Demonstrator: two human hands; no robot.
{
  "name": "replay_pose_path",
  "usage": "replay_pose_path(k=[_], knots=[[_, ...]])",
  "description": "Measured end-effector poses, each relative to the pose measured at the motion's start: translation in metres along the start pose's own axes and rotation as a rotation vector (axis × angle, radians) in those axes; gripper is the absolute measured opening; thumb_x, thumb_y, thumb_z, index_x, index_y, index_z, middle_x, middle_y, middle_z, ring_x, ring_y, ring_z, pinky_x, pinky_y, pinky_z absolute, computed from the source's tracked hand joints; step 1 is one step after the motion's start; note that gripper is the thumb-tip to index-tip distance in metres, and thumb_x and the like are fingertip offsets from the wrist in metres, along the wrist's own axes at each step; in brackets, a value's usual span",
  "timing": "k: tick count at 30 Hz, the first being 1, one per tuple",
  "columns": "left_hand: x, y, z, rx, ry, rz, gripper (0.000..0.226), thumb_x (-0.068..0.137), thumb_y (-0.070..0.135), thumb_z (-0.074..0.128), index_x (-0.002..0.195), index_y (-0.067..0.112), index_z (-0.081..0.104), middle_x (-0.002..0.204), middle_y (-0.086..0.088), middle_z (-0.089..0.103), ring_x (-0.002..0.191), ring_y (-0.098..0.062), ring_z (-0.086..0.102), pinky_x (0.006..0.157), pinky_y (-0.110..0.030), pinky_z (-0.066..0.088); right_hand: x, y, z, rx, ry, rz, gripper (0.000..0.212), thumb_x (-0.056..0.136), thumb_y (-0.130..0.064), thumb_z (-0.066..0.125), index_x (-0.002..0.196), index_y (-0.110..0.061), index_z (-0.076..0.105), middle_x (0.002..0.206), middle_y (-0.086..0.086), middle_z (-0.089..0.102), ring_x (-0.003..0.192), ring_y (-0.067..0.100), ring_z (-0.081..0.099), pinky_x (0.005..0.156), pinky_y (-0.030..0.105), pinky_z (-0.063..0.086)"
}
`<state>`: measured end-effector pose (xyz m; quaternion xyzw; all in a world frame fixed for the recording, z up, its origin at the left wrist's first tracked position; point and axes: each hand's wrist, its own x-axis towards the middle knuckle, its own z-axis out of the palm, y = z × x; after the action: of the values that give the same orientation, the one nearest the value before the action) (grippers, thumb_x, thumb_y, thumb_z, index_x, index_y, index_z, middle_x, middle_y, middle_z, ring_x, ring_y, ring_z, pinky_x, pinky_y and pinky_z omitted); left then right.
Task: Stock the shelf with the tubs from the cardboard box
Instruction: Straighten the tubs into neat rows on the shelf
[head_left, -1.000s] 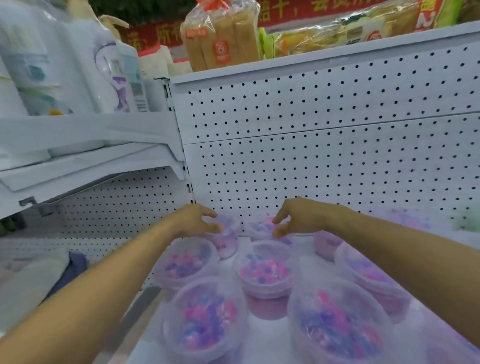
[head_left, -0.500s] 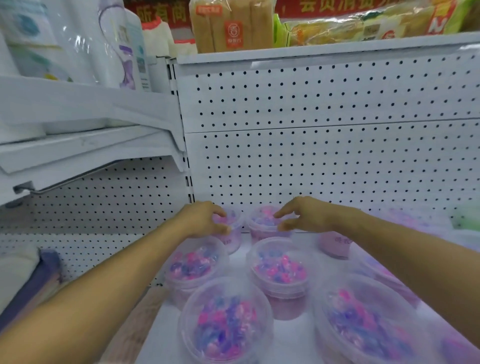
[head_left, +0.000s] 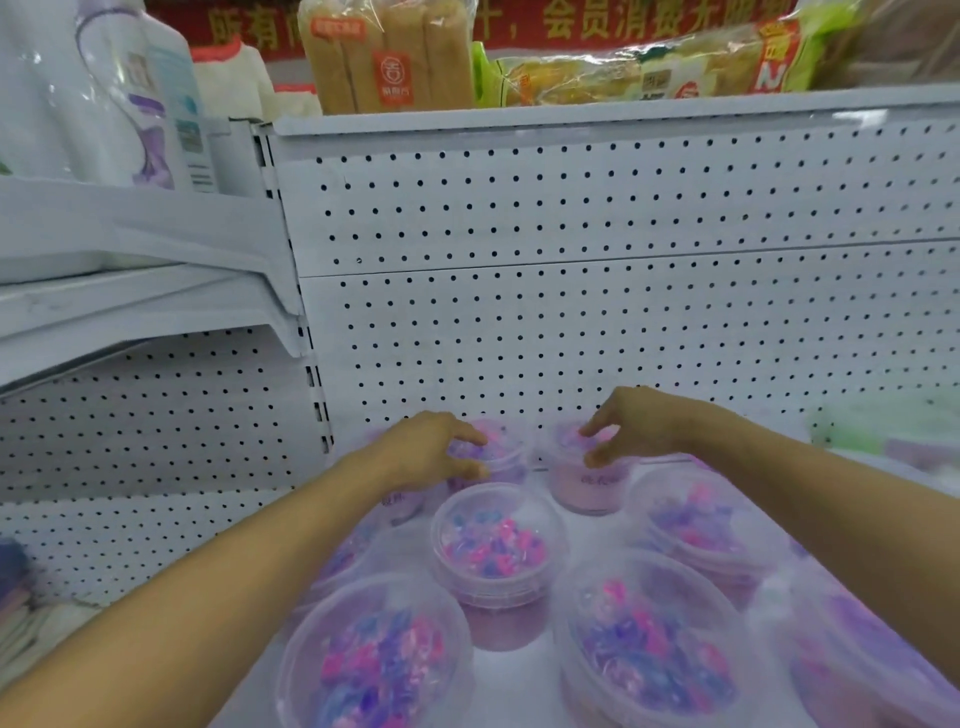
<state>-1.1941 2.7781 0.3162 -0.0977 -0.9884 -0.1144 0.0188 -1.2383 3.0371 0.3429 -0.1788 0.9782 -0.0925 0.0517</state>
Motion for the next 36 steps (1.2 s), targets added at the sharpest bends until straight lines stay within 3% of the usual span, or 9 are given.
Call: replay_pose_path(k=[4, 8, 12, 16, 18, 20, 26, 31, 36], knots=[[0.0, 0.002, 0.001, 0.003, 0.012, -0.013, 0.05, 0.083, 0.052, 0.064, 0.128, 0.031, 0.057, 0.136, 0.002, 0.051, 0.125, -0.018, 0.045, 0.1, -0.028, 0.035, 0.006, -0.002, 0.009, 0.059, 0.039, -0.012, 0.054, 0.076, -0.046, 0.074, 0.125, -0.029, 0.062, 0.136, -0.002, 0.055, 0.123, 0.021, 0.051, 0.101, 0.035, 0.04], [-0.002, 0.003, 0.002, -0.028, 0.01, -0.041, 0.049, 0.083, 0.051, 0.064, 0.128, 0.032, 0.057, 0.138, 0.002, 0.049, 0.126, -0.019, 0.044, 0.104, -0.031, 0.035, -0.009, 0.015, 0.001, 0.172, 0.067, -0.063, 0.05, 0.088, -0.048, 0.059, 0.134, -0.03, 0.053, 0.146, -0.005, 0.043, 0.13, 0.018, 0.045, 0.104, 0.033, 0.033], [-0.005, 0.007, 0.001, -0.013, -0.004, -0.068, 0.05, 0.084, 0.052, 0.062, 0.13, 0.034, 0.055, 0.139, 0.003, 0.048, 0.128, -0.019, 0.044, 0.105, -0.032, 0.035, -0.023, 0.066, -0.033, 0.136, 0.215, 0.072, 0.041, 0.093, -0.043, 0.053, 0.129, -0.024, 0.057, 0.141, -0.001, 0.05, 0.122, 0.021, 0.051, 0.105, 0.038, 0.038], [-0.006, 0.014, 0.0, 0.015, -0.022, -0.087, 0.05, 0.087, 0.05, 0.06, 0.133, 0.031, 0.053, 0.143, 0.002, 0.046, 0.129, -0.02, 0.044, 0.105, -0.031, 0.034, -0.032, 0.093, -0.039, -0.146, -0.009, 0.219, 0.041, 0.097, -0.038, 0.042, 0.106, -0.003, 0.062, 0.117, 0.011, 0.059, 0.112, 0.027, 0.054, 0.1, 0.039, 0.043], [-0.007, 0.017, 0.0, 0.018, -0.031, -0.093, 0.051, 0.088, 0.049, 0.059, 0.134, 0.03, 0.052, 0.145, 0.002, 0.044, 0.131, -0.02, 0.043, 0.105, -0.03, 0.033, -0.034, 0.098, -0.031, -0.259, -0.083, 0.232, 0.046, 0.097, -0.041, 0.039, 0.12, -0.006, 0.06, 0.13, 0.01, 0.053, 0.119, 0.027, 0.051, 0.103, 0.039, 0.041], [-0.008, 0.02, 0.0, 0.023, -0.034, -0.1, 0.051, 0.089, 0.048, 0.058, 0.135, 0.029, 0.05, 0.146, 0.002, 0.043, 0.131, -0.02, 0.042, 0.106, -0.03, 0.033, -0.037, 0.098, -0.025, -0.286, -0.067, 0.214, 0.044, 0.098, -0.035, 0.04, 0.13, -0.009, 0.056, 0.138, 0.011, 0.047, 0.123, 0.028, 0.05, 0.103, 0.036, 0.041], [-0.013, 0.024, 0.002, -0.044, -0.012, -0.14, 0.048, 0.087, 0.046, 0.06, 0.132, 0.03, 0.052, 0.143, 0.004, 0.046, 0.128, -0.018, 0.045, 0.104, -0.03, 0.035, -0.028, 0.086, -0.016, -0.201, 0.019, 0.095, 0.034, 0.093, -0.015, 0.047, 0.121, -0.005, 0.062, 0.133, 0.012, 0.055, 0.12, 0.029, 0.053, 0.101, 0.039, 0.044], [-0.016, 0.027, 0.007, -0.115, 0.055, -0.158, 0.045, 0.087, 0.043, 0.062, 0.129, 0.03, 0.054, 0.141, 0.006, 0.046, 0.126, -0.015, 0.045, 0.097, -0.025, 0.033, -0.022, 0.076, -0.007, -0.103, 0.053, 0.002, 0.039, 0.092, -0.01, 0.048, 0.127, -0.02, 0.061, 0.139, -0.001, 0.053, 0.121, 0.024, 0.053, 0.1, 0.033, 0.043], [-0.026, 0.03, -0.001, -0.244, 0.031, -0.169, 0.044, 0.091, 0.043, 0.057, 0.133, 0.029, 0.052, 0.144, 0.004, 0.044, 0.127, -0.016, 0.045, 0.093, -0.023, 0.031, -0.027, 0.073, -0.004, -0.058, 0.045, 0.025, 0.038, 0.094, -0.016, 0.047, 0.129, -0.016, 0.059, 0.142, 0.002, 0.05, 0.126, 0.025, 0.05, 0.105, 0.035, 0.039]])
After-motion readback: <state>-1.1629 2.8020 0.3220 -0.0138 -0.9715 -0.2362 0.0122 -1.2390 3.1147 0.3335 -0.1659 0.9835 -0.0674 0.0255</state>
